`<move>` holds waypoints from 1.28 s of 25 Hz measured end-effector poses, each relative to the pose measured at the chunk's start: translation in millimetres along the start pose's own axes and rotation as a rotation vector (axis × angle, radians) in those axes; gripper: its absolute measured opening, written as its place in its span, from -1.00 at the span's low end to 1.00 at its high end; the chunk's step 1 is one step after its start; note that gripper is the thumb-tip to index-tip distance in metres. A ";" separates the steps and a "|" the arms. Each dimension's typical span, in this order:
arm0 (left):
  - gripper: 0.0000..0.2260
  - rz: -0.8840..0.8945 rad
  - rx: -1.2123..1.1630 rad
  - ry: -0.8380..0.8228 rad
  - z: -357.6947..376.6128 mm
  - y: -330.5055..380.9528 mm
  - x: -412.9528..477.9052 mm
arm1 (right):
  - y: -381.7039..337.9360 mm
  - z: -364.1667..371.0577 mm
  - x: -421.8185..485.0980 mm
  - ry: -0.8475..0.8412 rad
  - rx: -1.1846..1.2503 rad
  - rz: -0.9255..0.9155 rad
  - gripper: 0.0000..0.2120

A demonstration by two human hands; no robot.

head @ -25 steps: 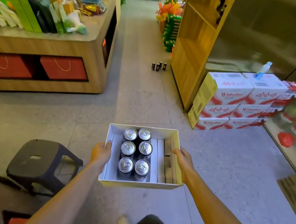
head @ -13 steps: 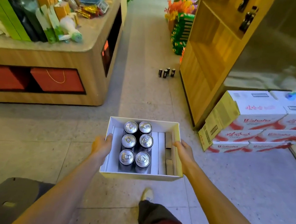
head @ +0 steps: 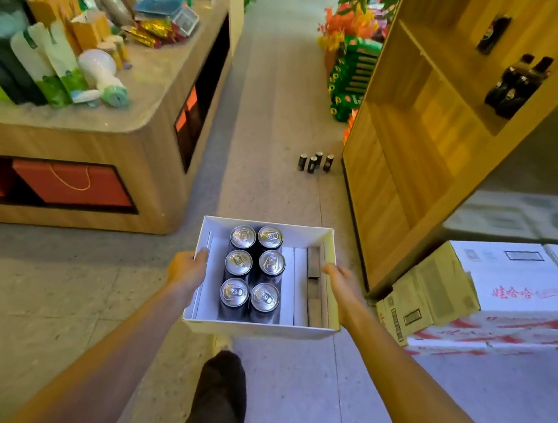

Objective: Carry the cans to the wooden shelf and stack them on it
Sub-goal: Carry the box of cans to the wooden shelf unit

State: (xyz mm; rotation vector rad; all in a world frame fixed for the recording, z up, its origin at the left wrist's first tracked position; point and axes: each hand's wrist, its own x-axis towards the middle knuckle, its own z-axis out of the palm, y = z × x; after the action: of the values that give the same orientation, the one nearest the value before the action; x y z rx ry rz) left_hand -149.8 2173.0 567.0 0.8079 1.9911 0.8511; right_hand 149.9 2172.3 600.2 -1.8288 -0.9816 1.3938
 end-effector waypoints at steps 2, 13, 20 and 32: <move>-0.59 -0.010 0.005 -0.008 15.2 25.2 50.2 | -20.3 11.0 47.4 0.009 0.002 0.008 -0.62; -0.61 0.019 0.105 -0.058 47.5 212.6 326.3 | -195.3 85.8 299.7 0.122 0.025 0.048 -0.58; -0.59 0.003 0.112 -0.017 83.9 301.4 473.1 | -283.9 118.1 452.6 0.113 0.036 0.041 -0.54; -0.56 0.069 0.185 -0.040 182.4 504.3 684.9 | -437.8 99.0 705.1 0.137 0.128 0.040 -0.67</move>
State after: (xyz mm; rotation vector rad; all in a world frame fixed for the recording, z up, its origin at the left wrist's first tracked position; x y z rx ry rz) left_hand -199.2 3041.1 595.4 0.9968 2.0379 0.6907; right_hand 88.1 3005.8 588.3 -1.8310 -0.7727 1.3046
